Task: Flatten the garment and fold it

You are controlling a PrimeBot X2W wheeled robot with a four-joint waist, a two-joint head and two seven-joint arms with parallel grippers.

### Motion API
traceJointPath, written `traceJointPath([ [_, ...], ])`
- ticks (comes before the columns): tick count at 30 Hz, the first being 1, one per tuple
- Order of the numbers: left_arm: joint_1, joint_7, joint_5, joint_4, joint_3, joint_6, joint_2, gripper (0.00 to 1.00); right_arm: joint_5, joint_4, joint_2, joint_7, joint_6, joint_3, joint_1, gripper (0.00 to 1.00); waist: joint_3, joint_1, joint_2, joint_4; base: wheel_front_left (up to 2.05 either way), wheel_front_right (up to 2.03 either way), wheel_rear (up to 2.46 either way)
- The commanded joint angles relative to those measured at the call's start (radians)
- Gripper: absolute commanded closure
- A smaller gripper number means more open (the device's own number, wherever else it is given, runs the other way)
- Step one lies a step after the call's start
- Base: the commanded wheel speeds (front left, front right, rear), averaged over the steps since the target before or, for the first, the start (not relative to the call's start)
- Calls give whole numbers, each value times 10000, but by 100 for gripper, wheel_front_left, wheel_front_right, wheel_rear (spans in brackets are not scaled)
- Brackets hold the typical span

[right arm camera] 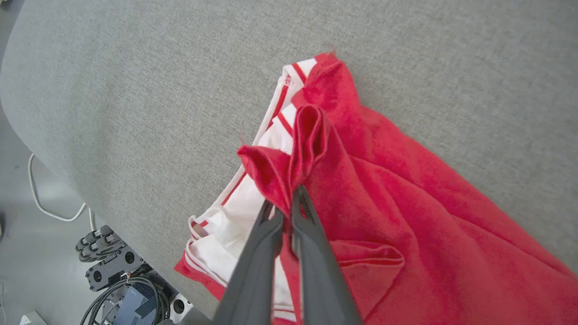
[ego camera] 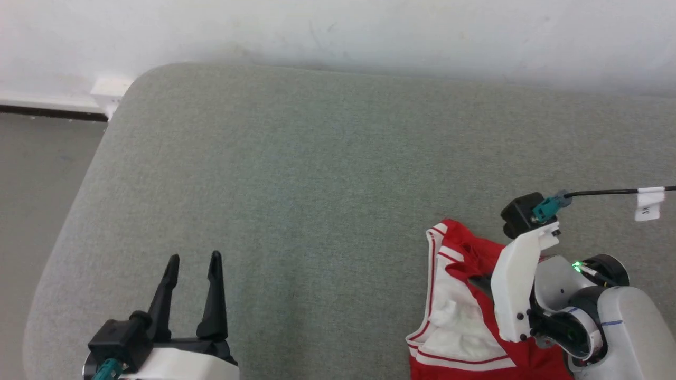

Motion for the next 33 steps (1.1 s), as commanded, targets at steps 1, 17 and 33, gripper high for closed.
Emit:
traceJointPath([
  [1,-160,-80,-28,63,-31,-80,-63,0,-67,93,-66,22,-7,59,-149,100,251,-1,0,277,0,0,0],
  [17,-617,-107,24,498,-378,-239,-378,0,-107,633,-221,506,-7,726,-348,0,408,-1,0,183,0,0,0],
  [33,-308,113,55,-289,-48,94,59,0,-163,-2518,-497,-2084,-7,-2183,1234,0,412,-1,0,-1211,0,0,0],
])
